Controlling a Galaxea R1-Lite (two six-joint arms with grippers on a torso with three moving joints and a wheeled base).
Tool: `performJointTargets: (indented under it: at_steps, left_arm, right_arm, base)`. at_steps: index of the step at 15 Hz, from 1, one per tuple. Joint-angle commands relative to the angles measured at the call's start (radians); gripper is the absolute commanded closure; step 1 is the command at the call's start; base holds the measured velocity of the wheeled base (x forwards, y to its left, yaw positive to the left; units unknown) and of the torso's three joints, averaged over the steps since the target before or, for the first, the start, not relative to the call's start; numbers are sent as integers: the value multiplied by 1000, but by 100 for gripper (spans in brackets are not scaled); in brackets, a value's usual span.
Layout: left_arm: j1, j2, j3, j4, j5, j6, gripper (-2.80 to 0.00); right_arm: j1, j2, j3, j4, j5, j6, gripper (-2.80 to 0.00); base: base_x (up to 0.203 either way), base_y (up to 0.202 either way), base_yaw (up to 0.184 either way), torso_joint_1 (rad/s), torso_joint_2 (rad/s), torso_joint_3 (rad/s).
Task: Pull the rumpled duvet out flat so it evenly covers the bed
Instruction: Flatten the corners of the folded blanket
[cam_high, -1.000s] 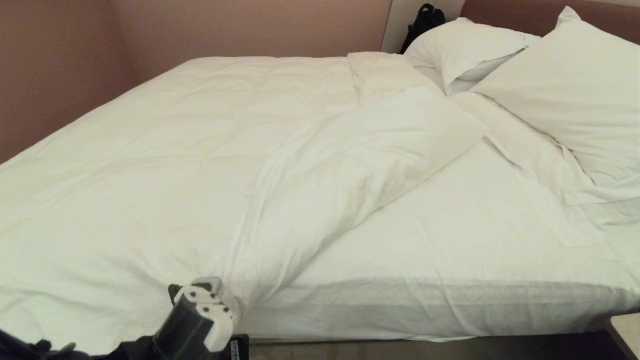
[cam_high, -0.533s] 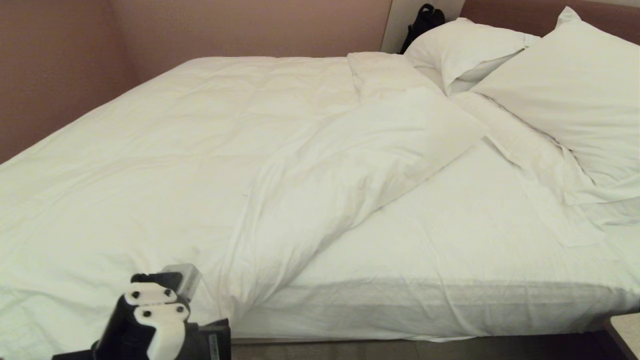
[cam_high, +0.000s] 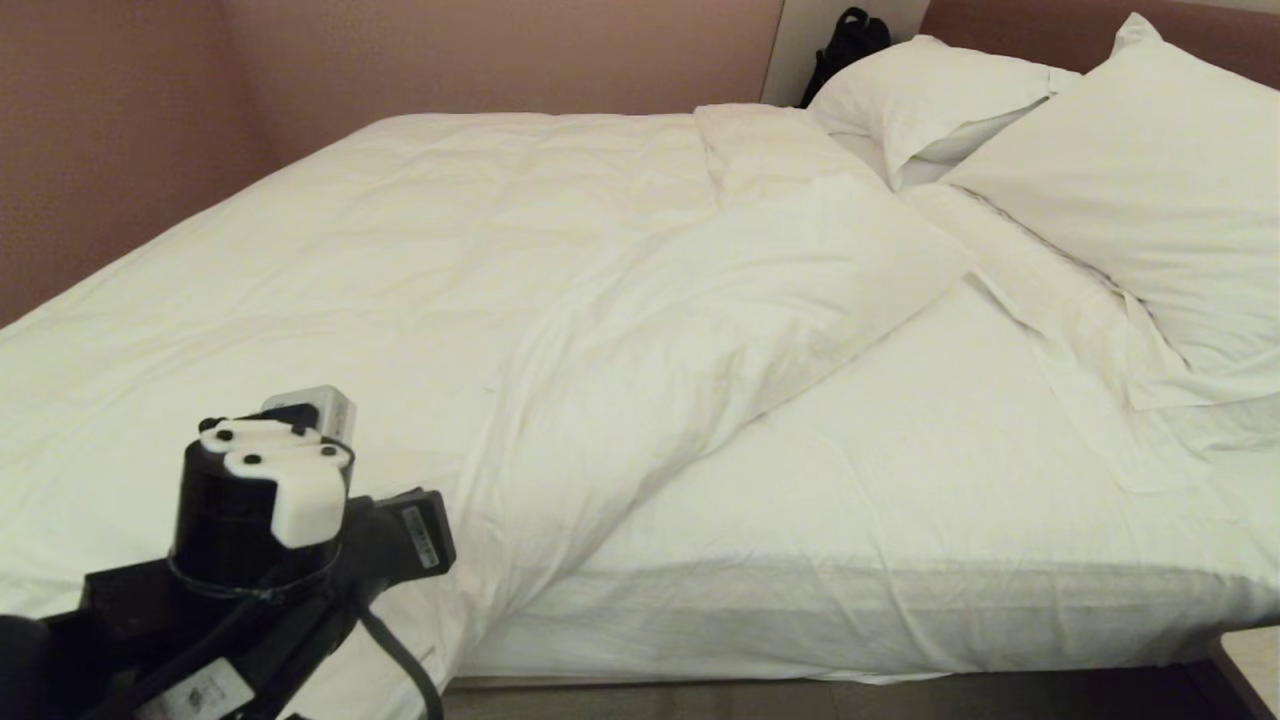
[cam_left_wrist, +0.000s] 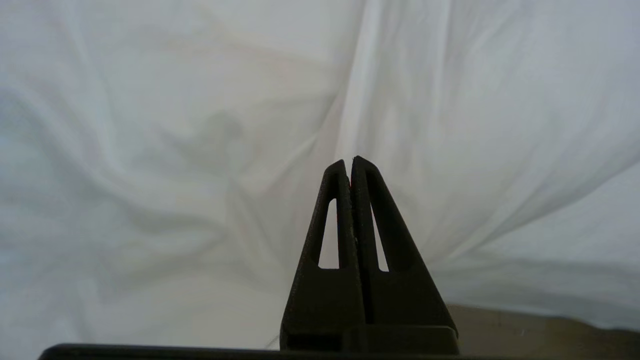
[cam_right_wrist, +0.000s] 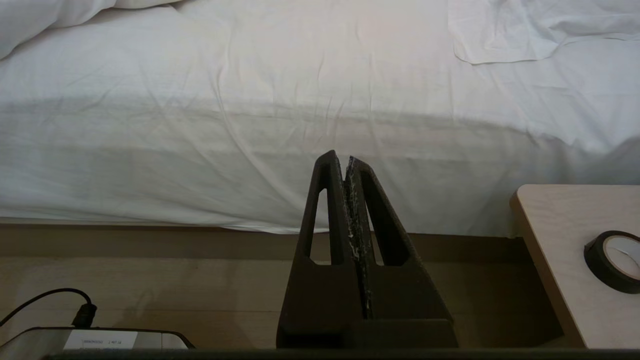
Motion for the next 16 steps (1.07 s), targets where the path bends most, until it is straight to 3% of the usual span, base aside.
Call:
performJointTargets:
  at_steps: [1,9,13,16]
  left_arm:
    - [1,84,-88,-4,5,10,0]
    - [10,319,-326,-6,-2,95,0]
    - [78,443,-468,-75,-3,158,0]
    - [125,481,-533,-77,-5,168,0]
  right_arm:
    - [0,1,0,0,1,-1,0]
    - [0,1,0,0,1,-1,0]
    - [0,1,0,0,1,-1,0]
    - [0,1,0,0,1,-1,0]
  base:
    - [0,0,0,0,0,0]
    - [0,0,0,0,0,0]
    - [0,0,0,0,0,0]
    - [0,0,0,0,0,0]
